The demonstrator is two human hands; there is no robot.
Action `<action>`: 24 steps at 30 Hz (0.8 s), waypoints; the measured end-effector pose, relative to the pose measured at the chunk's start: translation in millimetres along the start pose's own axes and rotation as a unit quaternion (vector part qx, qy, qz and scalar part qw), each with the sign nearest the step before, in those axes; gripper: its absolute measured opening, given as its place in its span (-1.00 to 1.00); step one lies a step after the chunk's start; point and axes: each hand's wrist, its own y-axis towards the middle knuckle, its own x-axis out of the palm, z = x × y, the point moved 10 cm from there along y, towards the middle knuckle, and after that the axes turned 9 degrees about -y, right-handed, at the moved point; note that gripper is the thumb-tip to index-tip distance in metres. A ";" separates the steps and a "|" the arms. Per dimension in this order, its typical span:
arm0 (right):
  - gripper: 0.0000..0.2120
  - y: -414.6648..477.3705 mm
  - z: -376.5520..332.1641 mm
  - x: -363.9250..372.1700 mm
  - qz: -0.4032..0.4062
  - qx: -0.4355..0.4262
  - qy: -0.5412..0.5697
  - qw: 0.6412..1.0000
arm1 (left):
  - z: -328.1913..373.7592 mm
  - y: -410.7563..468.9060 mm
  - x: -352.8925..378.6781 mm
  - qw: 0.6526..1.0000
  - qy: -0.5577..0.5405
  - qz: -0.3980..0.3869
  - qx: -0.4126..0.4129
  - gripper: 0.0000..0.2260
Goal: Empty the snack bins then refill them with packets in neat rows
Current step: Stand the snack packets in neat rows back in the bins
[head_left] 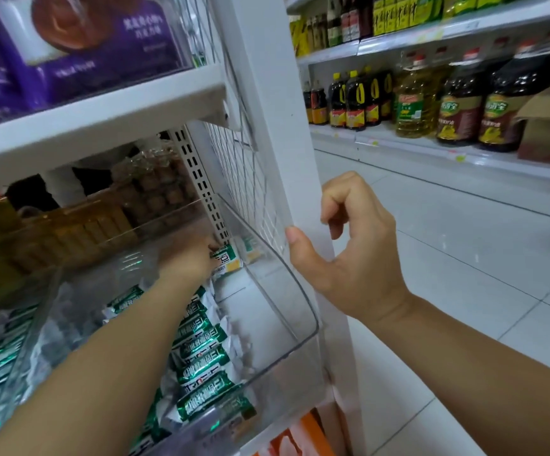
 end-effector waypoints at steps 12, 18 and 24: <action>-0.81 -30.3 -8.4 -16.3 -0.073 0.166 -0.114 0.977 | 39.7 -154.7 -81.2 0.977 -0.163 0.048 0.128 -0.88; -0.79 -117.7 -73.3 -20.4 -0.140 0.235 -0.079 0.959 | 28.9 -296.5 -104.3 0.944 -0.223 0.104 0.218 -0.85; -0.88 -232.0 -101.7 44.3 -0.464 0.251 -0.079 0.846 | -65.4 -371.9 -14.9 0.971 -0.200 -0.053 0.116 -0.84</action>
